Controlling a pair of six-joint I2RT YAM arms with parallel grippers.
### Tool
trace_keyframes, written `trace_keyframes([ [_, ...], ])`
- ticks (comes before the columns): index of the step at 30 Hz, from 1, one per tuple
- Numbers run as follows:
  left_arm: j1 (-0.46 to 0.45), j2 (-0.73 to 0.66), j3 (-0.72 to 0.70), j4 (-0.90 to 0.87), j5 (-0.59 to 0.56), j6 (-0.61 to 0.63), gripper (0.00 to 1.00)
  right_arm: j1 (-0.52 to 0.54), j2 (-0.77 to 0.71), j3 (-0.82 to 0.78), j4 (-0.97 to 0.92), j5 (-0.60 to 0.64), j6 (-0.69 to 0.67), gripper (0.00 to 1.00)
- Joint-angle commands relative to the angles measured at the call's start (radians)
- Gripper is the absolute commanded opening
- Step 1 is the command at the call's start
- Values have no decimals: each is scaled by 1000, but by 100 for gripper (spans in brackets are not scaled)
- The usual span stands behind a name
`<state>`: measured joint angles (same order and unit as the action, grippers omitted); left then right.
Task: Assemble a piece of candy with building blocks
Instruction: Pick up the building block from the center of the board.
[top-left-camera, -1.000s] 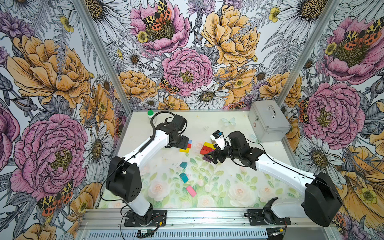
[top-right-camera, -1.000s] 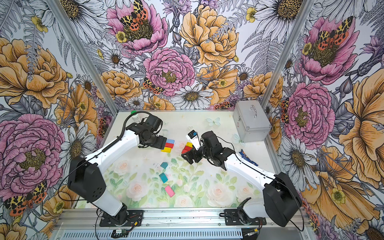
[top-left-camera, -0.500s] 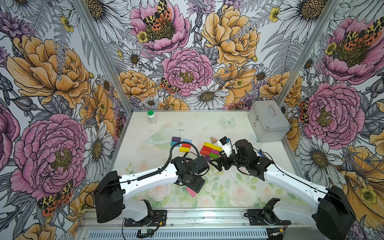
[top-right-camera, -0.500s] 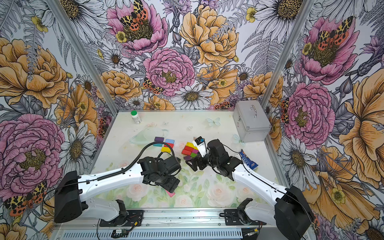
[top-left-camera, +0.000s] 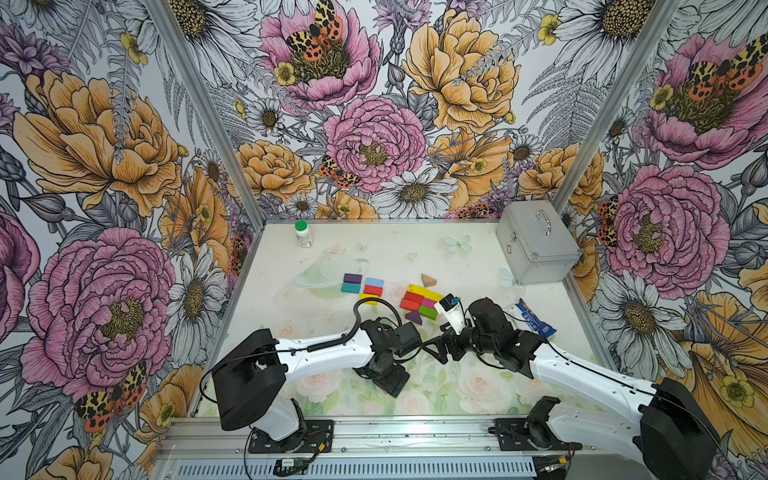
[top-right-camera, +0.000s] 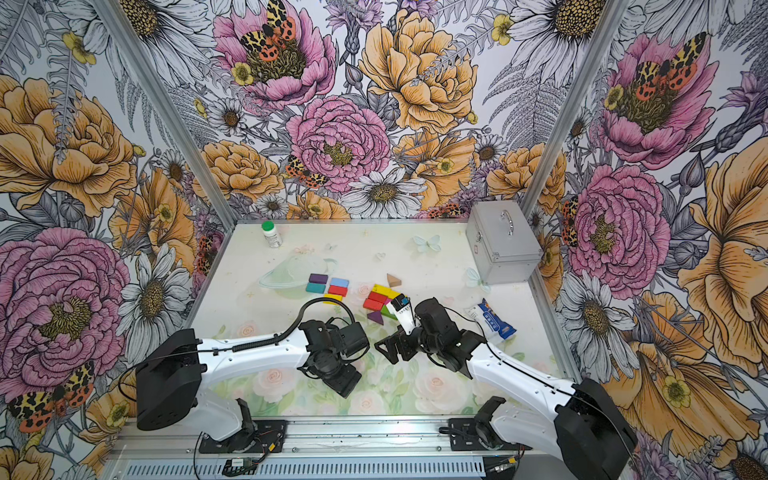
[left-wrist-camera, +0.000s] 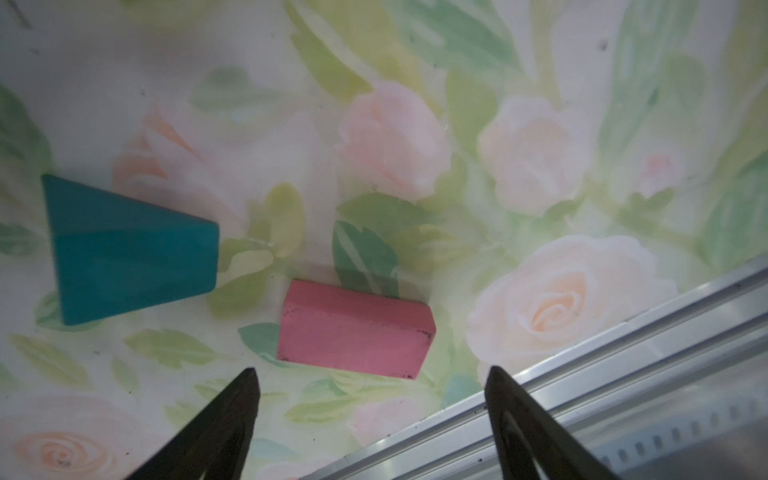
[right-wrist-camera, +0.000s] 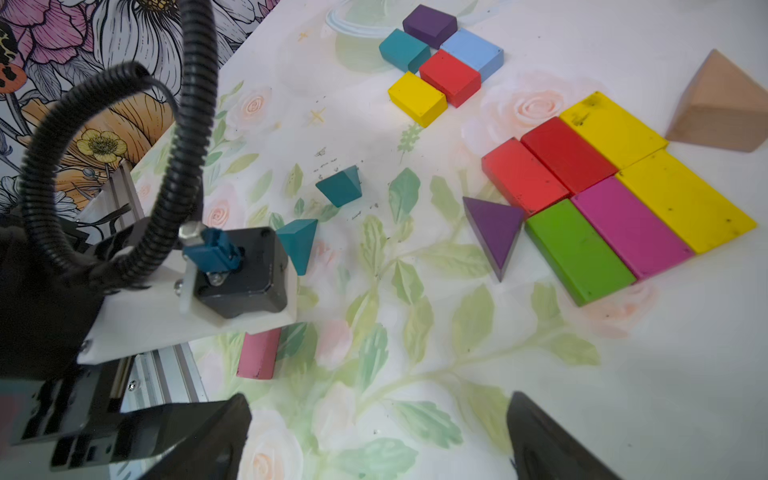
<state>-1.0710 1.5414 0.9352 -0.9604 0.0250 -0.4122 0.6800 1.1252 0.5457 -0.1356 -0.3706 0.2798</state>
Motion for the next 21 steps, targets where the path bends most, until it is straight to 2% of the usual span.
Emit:
trace_keyframes([
  [1,9,20,-9,45,55,32,84,3,35,32,70,10,-4,97],
  [16,69,67,-29,89,94,70,80,0,97,40,117,-13,-11,97],
  [21,71,81,-29,95,98,76,72,-3,109,43,117,-14,-14,97],
])
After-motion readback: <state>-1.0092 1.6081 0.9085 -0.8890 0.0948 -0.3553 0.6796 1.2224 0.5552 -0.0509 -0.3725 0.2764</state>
